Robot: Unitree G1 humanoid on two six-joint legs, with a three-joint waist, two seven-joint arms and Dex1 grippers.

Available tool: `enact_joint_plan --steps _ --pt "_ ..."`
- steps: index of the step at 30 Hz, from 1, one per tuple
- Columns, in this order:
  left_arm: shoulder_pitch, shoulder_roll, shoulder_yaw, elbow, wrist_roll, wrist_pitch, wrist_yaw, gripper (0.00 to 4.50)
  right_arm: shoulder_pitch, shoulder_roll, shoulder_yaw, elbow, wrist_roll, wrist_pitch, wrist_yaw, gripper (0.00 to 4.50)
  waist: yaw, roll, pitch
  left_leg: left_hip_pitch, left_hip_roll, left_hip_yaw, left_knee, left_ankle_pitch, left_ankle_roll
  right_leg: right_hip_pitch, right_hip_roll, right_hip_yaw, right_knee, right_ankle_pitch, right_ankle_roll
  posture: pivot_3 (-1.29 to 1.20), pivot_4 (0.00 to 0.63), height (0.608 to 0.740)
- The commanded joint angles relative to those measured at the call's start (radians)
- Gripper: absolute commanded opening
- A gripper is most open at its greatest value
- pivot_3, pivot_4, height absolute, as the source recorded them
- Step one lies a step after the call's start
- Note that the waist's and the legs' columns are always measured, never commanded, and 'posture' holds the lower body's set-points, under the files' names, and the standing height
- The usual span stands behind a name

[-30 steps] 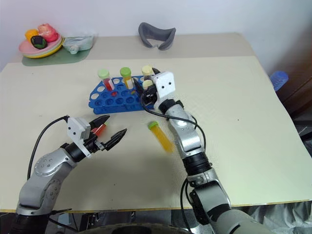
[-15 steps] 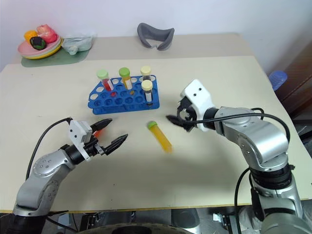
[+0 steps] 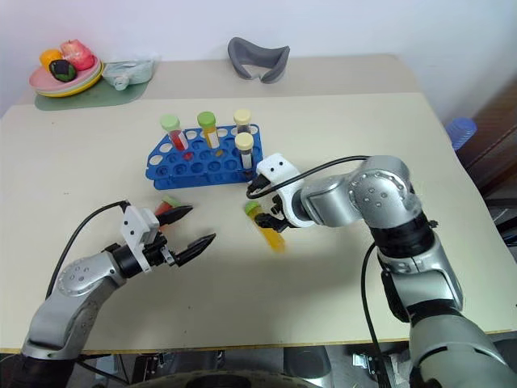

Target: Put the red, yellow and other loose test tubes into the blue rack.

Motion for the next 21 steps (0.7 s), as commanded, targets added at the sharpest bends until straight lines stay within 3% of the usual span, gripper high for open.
enact_joint_plan --steps 1,8,12,21 --pt "0.008 0.003 0.003 -0.043 -0.003 -0.011 0.004 4.50 -0.042 0.036 0.026 0.088 0.151 0.007 -0.207 3.71 0.000 0.000 0.000 0.000 0.000 0.000 0.000 0.000 0.000 0.000 0.000 0.000 0.000 0.000 0.000 0.00 0.150 0.740" --pt "0.044 0.041 0.005 -0.084 -0.033 0.015 -0.036 4.50 -0.088 -0.057 0.253 0.188 0.548 -0.204 -0.572 3.71 0.000 0.000 0.000 -0.001 0.000 0.000 0.000 0.000 0.000 -0.001 0.000 0.000 0.000 0.000 0.000 0.00 0.150 0.740" --pt "0.068 0.074 0.010 -0.110 -0.061 0.038 -0.070 4.50 -0.084 -0.092 0.296 0.174 0.568 -0.258 -0.638 3.71 0.001 0.000 0.000 -0.001 0.000 0.000 0.000 0.000 0.000 -0.001 0.000 0.000 0.000 0.000 0.000 0.00 0.150 0.740" --pt "0.081 0.127 -0.009 -0.124 -0.071 0.051 -0.132 4.50 -0.082 -0.098 0.319 0.163 0.568 -0.279 -0.633 3.71 0.002 0.000 0.000 -0.001 0.000 0.000 0.000 0.000 0.000 -0.001 0.000 0.000 0.000 0.000 0.000 0.00 0.150 0.740"
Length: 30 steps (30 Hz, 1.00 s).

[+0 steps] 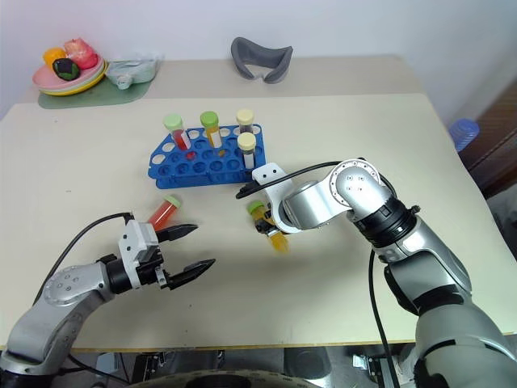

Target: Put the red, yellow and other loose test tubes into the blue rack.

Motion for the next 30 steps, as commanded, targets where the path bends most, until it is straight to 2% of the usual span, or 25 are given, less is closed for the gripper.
enact_joint_plan --steps 1,6,9,12,24,25,26,30 --pt "0.003 0.012 -0.009 -0.035 -0.015 -0.002 -0.020 4.50 0.000 -0.019 0.022 0.003 0.003 0.002 -0.004 3.71 0.000 0.000 0.000 0.000 0.000 0.000 0.000 0.000 0.000 0.000 0.000 0.000 0.000 0.000 0.000 0.00 0.150 0.740" --pt "0.010 0.014 -0.017 -0.041 -0.008 -0.007 -0.025 4.50 0.004 -0.020 0.026 0.002 0.003 0.003 0.004 3.71 0.000 0.000 0.000 0.000 0.000 0.000 0.000 0.000 0.000 0.000 0.000 0.000 0.000 0.000 0.000 0.00 0.150 0.740" --pt "0.013 0.013 -0.018 -0.043 -0.004 -0.009 -0.025 4.50 0.005 -0.020 0.029 0.000 0.003 0.004 0.010 2.91 0.000 0.000 0.000 0.000 0.000 0.000 0.000 0.000 0.000 0.000 0.000 0.000 0.000 0.000 0.000 0.00 0.150 0.740" --pt "0.014 0.012 -0.019 -0.044 -0.002 -0.009 -0.023 4.50 -0.006 -0.021 0.034 0.000 0.003 0.004 0.007 1.52 0.000 0.000 0.000 0.000 0.000 0.000 0.000 0.000 0.000 0.000 0.000 0.000 0.000 0.000 0.000 0.00 0.150 0.740" --pt "0.013 0.006 -0.028 -0.036 0.007 -0.018 -0.021 4.50 -0.015 -0.022 0.032 0.002 0.003 -0.004 0.009 1.52 -0.001 0.000 0.000 0.000 0.000 0.000 -0.001 0.000 0.000 -0.001 0.000 0.000 0.000 0.000 0.000 0.00 0.150 0.740" --pt "0.012 0.005 -0.029 -0.033 0.008 -0.020 -0.022 4.50 -0.019 -0.023 0.032 0.002 0.003 -0.005 0.005 1.10 -0.001 0.000 0.000 0.000 0.000 0.000 -0.001 0.000 0.000 -0.001 0.001 0.000 0.000 0.000 0.000 0.00 0.150 0.740" --pt "0.010 0.005 -0.030 -0.032 0.009 -0.021 -0.021 4.50 -0.024 -0.024 0.033 0.003 0.003 -0.005 0.002 0.96 -0.001 0.000 0.000 0.000 0.000 0.000 -0.001 0.000 0.000 -0.001 0.001 0.000 0.000 0.000 0.000 0.00 0.150 0.740" --pt "0.006 0.004 -0.031 -0.033 0.010 -0.018 -0.021 4.50 -0.036 -0.018 0.022 0.000 0.003 -0.013 0.006 0.88 -0.001 0.000 0.000 0.000 0.000 0.000 -0.001 0.000 0.000 -0.001 0.001 0.000 0.000 0.000 -0.001 0.00 0.150 0.740"
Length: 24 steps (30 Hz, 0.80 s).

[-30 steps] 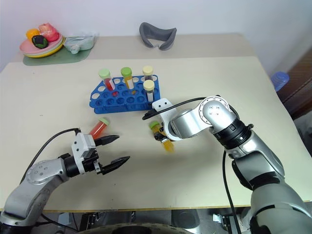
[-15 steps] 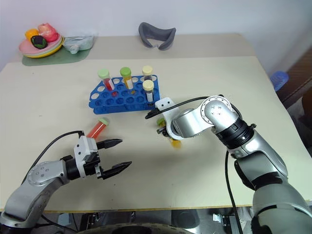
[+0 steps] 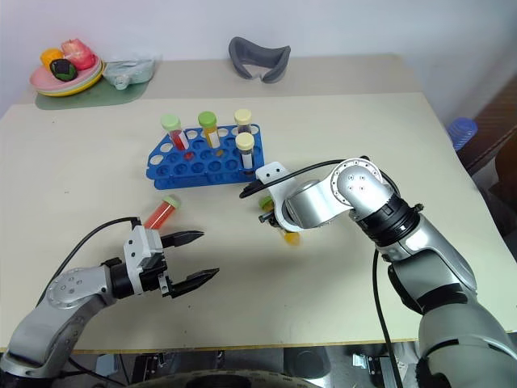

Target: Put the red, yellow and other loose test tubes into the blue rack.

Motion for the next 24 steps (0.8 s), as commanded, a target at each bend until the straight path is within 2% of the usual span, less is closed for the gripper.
enact_joint_plan --steps 1,4,6,9,10,12,14,17,21,24 --pt "-0.001 0.001 -0.003 -0.025 0.001 -0.015 0.003 4.50 -0.027 0.006 -0.008 -0.015 0.007 -0.017 0.009 0.88 0.000 0.000 0.000 0.000 0.000 0.000 0.000 0.000 0.000 0.000 0.000 0.000 0.000 0.000 0.000 0.00 0.150 0.740" --pt "0.007 -0.001 0.002 -0.027 0.004 -0.017 0.010 4.50 -0.043 0.026 -0.086 -0.101 -0.073 -0.058 0.118 0.88 -0.001 0.001 0.000 0.000 0.000 0.000 0.000 0.000 0.000 -0.001 0.000 0.000 0.000 0.000 0.000 0.00 0.150 0.740" --pt "0.019 -0.004 0.010 -0.028 0.008 -0.022 0.018 4.50 -0.021 0.049 -0.186 -0.216 -0.210 -0.139 0.295 0.88 0.000 0.001 0.001 -0.002 0.000 0.000 0.000 0.000 0.000 -0.002 0.000 0.000 0.000 0.000 0.000 0.00 0.150 0.740" --pt "0.060 -0.011 0.030 -0.031 0.003 -0.036 0.028 4.50 0.041 0.056 -0.311 -0.381 -0.365 -0.253 0.632 0.88 0.003 0.001 0.001 -0.003 0.000 0.000 -0.001 0.000 0.000 -0.004 0.000 0.000 -0.001 0.000 0.000 0.00 0.150 0.740" --pt "0.076 -0.015 0.036 -0.029 0.002 -0.045 0.030 4.50 0.061 0.041 -0.320 -0.439 -0.450 -0.292 0.751 0.88 0.006 0.001 0.000 -0.003 0.000 -0.001 -0.002 0.000 0.000 -0.003 0.000 -0.001 -0.003 0.000 0.000 0.00 0.150 0.740" --pt "0.096 -0.041 0.057 -0.012 -0.005 -0.062 0.050 4.50 0.101 -0.007 -0.255 -0.547 -0.698 -0.408 1.006 0.88 0.013 0.001 0.000 -0.003 0.000 -0.001 -0.002 -0.001 0.002 -0.001 0.000 -0.002 -0.007 0.000 0.000 0.00 0.150 0.740" --pt "0.088 -0.086 0.090 0.015 -0.013 -0.081 0.097 4.50 0.149 0.025 -0.199 -0.534 -0.902 -0.559 1.157 0.88 0.020 0.000 0.000 -0.003 0.000 -0.001 -0.002 -0.001 0.002 0.000 -0.001 -0.002 -0.009 0.000 0.001 0.00 0.150 0.740" --pt "0.060 -0.142 0.120 0.047 -0.005 -0.101 0.157 4.50 0.166 0.186 -0.138 -0.347 -1.165 -0.760 1.191 0.88 0.014 0.001 0.000 -0.001 0.000 -0.001 -0.001 -0.001 0.002 0.001 0.000 -0.002 -0.008 0.001 0.000 0.00 0.150 0.740" --pt "0.025 -0.178 0.129 0.086 0.043 -0.147 0.208 4.50 0.153 0.371 -0.106 -0.160 -1.361 -0.925 1.277 0.88 0.008 0.000 0.000 -0.001 0.000 -0.001 -0.001 -0.001 0.001 0.001 0.000 -0.002 -0.006 0.001 0.000 0.00 0.150 0.740" --pt "-0.001 -0.203 0.144 0.104 0.074 -0.190 0.259 4.50 0.137 0.508 -0.126 0.002 -1.478 -1.041 1.285 0.88 0.002 0.000 0.000 -0.001 0.000 -0.001 -0.001 -0.001 0.001 0.001 0.000 -0.002 -0.006 0.001 0.000 0.00 0.150 0.740"
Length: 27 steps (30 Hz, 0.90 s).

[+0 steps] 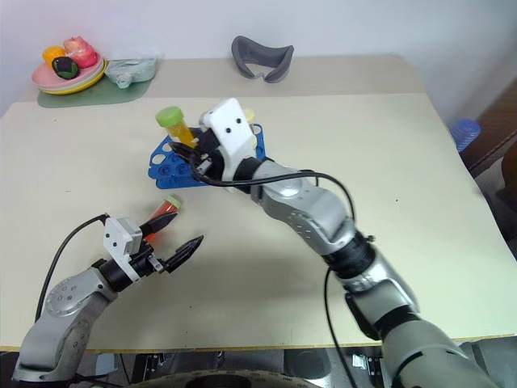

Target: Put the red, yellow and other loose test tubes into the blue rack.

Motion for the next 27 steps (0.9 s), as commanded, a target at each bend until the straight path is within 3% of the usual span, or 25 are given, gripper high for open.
enact_joint_plan --steps 1,6,13,27 --pt "-0.026 -0.029 0.043 -0.004 0.034 -0.066 0.066 4.50 -0.036 0.121 -0.030 0.141 -0.141 -0.158 0.019 0.88 -0.002 0.000 0.000 0.000 0.000 0.000 0.000 0.000 0.000 0.000 0.000 0.000 0.000 0.000 0.000 0.00 0.150 0.740" --pt "-0.056 -0.089 0.090 0.007 0.051 -0.110 0.168 4.50 -0.012 0.224 -0.060 0.342 -0.294 -0.339 0.031 0.88 -0.003 0.000 0.000 0.000 0.000 0.000 0.000 0.001 -0.001 0.000 -0.001 0.000 0.001 0.000 0.000 0.00 0.150 0.740" --pt "-0.053 -0.134 0.075 0.000 0.038 -0.143 0.188 4.50 -0.013 0.289 -0.150 0.508 -0.404 -0.521 0.022 0.88 -0.004 0.000 0.000 0.000 0.000 0.000 0.000 0.001 -0.002 0.000 -0.001 0.000 0.002 0.000 0.000 0.00 0.150 0.740" --pt "-0.035 -0.188 0.058 0.034 0.047 -0.260 0.177 4.50 0.046 0.327 -0.195 0.611 -0.537 -0.626 0.039 0.88 -0.005 0.000 0.000 0.002 0.000 0.000 0.001 0.001 -0.002 0.000 0.000 0.000 0.005 0.000 0.000 0.00 0.150 0.740"
